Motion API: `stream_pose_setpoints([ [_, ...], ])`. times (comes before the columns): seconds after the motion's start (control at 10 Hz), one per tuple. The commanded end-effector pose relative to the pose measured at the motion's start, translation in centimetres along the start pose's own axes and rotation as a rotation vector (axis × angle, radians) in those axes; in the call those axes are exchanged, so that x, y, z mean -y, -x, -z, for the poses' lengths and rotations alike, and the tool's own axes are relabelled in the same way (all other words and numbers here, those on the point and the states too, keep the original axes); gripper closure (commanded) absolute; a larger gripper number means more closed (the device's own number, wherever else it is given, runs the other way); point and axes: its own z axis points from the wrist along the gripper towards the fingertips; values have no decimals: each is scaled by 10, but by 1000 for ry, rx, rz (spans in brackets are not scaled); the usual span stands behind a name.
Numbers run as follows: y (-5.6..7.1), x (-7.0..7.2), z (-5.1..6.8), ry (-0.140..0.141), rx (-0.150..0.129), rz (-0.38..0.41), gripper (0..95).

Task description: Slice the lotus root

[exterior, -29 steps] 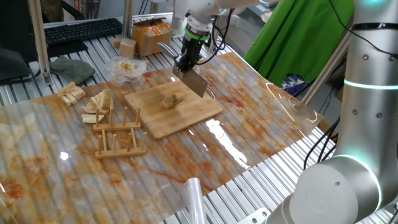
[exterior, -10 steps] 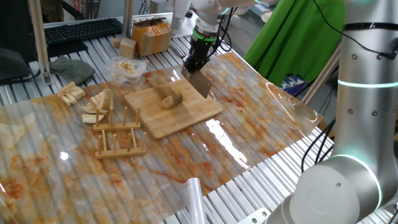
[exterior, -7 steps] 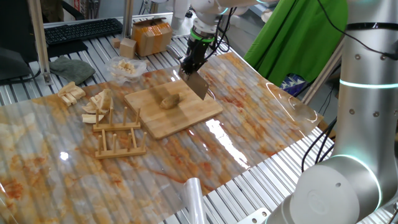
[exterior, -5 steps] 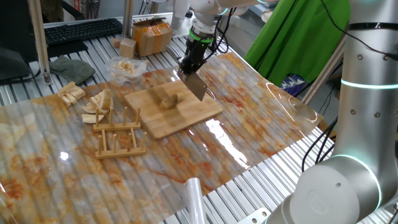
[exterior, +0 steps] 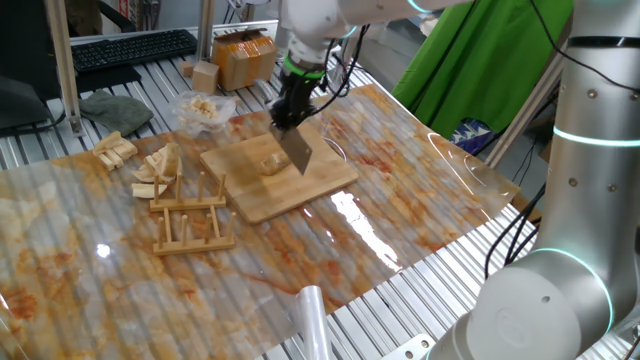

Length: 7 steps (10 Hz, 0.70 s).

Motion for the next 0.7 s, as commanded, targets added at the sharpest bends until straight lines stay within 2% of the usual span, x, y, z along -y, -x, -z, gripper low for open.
stream_pose_setpoints([
  [0.1, -5, -18, -10, -2, 4, -9, 950],
  [0.3, -9, -30, -19, -9, 6, -9, 950],
  [0.7, -11, -36, -41, 2, 18, -25, 950],
])
